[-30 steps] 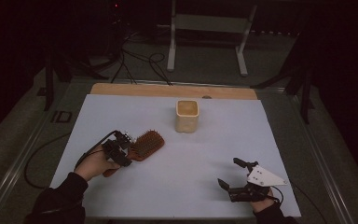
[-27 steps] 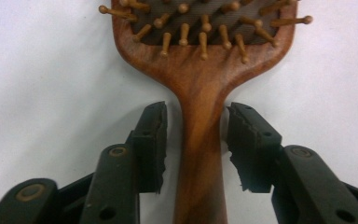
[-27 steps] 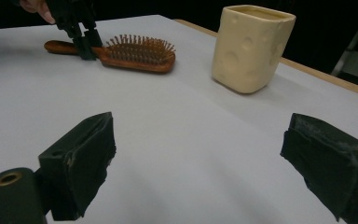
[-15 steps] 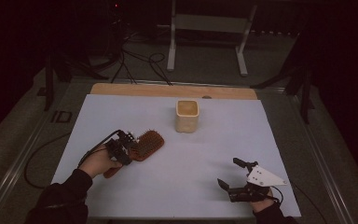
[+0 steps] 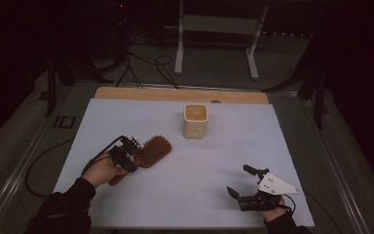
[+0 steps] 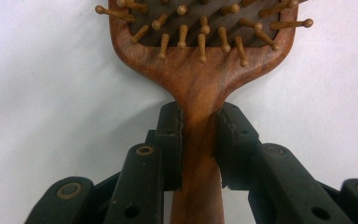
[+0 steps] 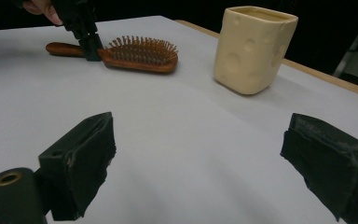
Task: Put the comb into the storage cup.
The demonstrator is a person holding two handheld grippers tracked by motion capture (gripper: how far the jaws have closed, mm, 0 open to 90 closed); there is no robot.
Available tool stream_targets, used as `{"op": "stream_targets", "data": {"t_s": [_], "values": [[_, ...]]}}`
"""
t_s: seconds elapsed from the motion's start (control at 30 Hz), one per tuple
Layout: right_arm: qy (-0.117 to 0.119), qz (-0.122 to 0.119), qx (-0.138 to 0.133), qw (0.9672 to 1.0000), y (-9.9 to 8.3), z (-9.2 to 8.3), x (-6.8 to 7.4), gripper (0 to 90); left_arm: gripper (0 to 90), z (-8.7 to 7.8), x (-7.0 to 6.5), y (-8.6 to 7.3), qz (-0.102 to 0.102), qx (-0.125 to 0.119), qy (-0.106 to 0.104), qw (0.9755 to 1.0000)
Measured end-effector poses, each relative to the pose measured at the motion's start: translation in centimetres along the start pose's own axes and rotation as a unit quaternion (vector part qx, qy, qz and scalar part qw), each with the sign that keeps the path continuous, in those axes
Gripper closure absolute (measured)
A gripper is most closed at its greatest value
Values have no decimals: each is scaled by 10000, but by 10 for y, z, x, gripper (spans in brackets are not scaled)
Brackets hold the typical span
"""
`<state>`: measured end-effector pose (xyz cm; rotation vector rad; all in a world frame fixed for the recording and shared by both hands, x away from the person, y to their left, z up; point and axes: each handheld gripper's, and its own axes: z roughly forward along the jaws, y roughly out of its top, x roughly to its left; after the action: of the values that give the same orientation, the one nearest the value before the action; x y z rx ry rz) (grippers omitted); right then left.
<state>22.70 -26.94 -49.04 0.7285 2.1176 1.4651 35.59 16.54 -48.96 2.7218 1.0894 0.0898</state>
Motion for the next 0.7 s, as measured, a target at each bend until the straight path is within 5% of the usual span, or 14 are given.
{"op": "stream_targets", "data": {"t_s": [0.7], "values": [[-9,8,-12,10000,0,-1,-1,86,735,-11,-6,-9,-144,-839,133,9963]]}}
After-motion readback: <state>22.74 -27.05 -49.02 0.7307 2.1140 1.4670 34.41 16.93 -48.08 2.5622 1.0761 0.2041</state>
